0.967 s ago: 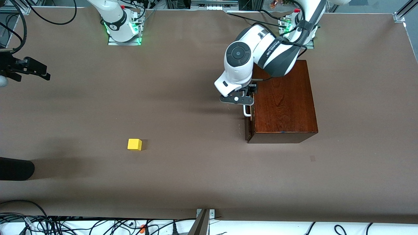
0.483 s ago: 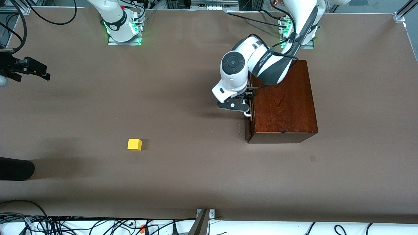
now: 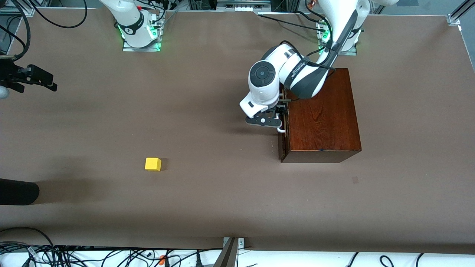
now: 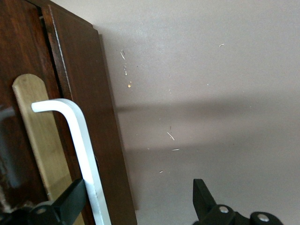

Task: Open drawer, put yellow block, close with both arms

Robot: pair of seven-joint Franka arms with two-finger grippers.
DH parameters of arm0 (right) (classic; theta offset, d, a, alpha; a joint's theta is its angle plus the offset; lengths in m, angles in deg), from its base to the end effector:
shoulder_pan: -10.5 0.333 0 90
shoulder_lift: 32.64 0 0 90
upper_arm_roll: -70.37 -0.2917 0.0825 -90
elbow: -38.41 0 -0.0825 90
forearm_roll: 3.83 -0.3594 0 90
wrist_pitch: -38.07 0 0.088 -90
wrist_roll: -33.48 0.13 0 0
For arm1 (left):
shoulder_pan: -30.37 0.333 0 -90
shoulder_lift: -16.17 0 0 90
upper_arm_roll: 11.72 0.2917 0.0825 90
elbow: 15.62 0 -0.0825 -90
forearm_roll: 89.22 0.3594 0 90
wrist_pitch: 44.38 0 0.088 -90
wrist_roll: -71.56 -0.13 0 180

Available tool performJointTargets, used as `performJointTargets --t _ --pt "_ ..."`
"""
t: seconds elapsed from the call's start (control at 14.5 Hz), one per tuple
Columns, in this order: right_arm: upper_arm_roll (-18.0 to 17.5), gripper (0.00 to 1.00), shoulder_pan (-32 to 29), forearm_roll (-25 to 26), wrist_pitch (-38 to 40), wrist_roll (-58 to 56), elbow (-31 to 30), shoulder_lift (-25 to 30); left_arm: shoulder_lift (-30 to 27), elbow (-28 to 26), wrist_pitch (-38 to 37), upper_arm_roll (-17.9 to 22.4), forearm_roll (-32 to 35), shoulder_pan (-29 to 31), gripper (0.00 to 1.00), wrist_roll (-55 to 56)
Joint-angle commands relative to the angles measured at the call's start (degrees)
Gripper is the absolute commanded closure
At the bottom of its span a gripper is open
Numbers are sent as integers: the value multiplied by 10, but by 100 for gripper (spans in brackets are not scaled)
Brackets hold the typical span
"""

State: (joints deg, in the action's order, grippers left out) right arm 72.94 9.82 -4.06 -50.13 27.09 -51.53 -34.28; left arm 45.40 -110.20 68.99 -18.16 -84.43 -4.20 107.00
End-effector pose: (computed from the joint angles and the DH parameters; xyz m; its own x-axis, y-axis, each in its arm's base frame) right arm 0.5317 -0.0294 0.5598 0.9968 0.0549 -0.0583 0.0545 -0.9985 -0.0093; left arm 0.4778 -0.3987 0.2737 0.9836 -0.1186 -0.1361 -0.1346 -0.9842 -0.1151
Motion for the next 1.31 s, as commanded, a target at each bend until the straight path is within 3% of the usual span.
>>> performJointTargets --t 0.0,0.35,1.24 --pt "-4 0 -6 4 1 -9 0 8 14 -2 14 5 18 -5 0 16" --pt "-4 0 -6 4 1 -9 0 8 24 -2 14 5 53 -5 0 19" --pt "-4 0 -6 4 1 -9 0 8 35 12 52 2 45 -29 0 77"
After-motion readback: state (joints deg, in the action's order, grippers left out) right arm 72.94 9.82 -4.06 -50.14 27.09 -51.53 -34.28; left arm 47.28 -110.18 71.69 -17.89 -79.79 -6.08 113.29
